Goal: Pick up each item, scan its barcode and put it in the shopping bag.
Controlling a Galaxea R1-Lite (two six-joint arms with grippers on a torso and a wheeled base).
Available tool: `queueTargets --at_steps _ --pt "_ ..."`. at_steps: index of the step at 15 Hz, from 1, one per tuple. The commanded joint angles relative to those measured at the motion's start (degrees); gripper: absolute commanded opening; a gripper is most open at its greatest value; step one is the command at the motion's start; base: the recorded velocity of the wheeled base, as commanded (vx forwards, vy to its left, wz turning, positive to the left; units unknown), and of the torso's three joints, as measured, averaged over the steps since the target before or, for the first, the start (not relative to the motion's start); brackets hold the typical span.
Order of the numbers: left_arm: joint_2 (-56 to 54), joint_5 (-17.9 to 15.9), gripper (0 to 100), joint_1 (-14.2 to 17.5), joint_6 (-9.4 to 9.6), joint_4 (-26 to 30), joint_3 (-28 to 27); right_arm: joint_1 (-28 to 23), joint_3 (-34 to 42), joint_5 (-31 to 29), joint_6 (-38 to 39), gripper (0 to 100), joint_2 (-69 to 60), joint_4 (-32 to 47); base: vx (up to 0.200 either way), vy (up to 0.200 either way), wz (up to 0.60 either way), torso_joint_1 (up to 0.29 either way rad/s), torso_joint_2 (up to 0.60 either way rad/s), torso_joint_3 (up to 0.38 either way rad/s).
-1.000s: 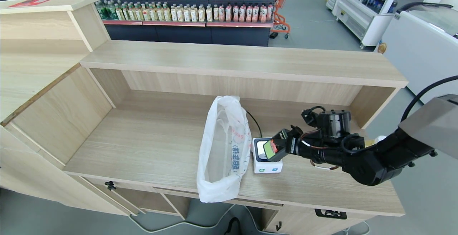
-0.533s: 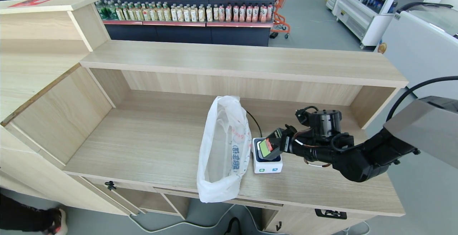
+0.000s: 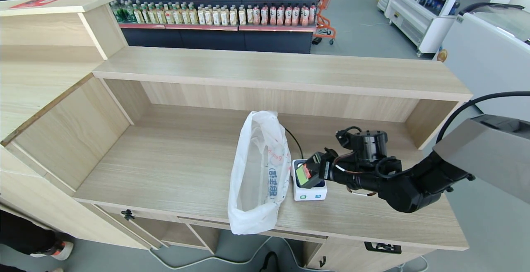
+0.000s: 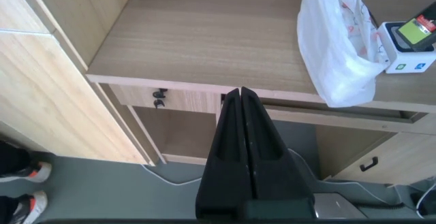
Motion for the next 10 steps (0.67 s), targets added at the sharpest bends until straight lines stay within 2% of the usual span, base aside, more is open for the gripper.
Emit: queueTargets --at_steps 1,10 --pt "-0.02 0.01 0 0.00 -0.09 0.00 -0.08 0.62 -0.47 -0.07 -0.02 0 0.86 -0.14 0.000 0.000 0.00 0.000 0.00 0.000" --pt "-0.02 0.01 0 0.00 -0.01 0.00 0.01 1.68 -3.90 -2.09 0.07 0 4.29 -1.72 0.000 0.000 0.00 0.000 0.00 0.000"
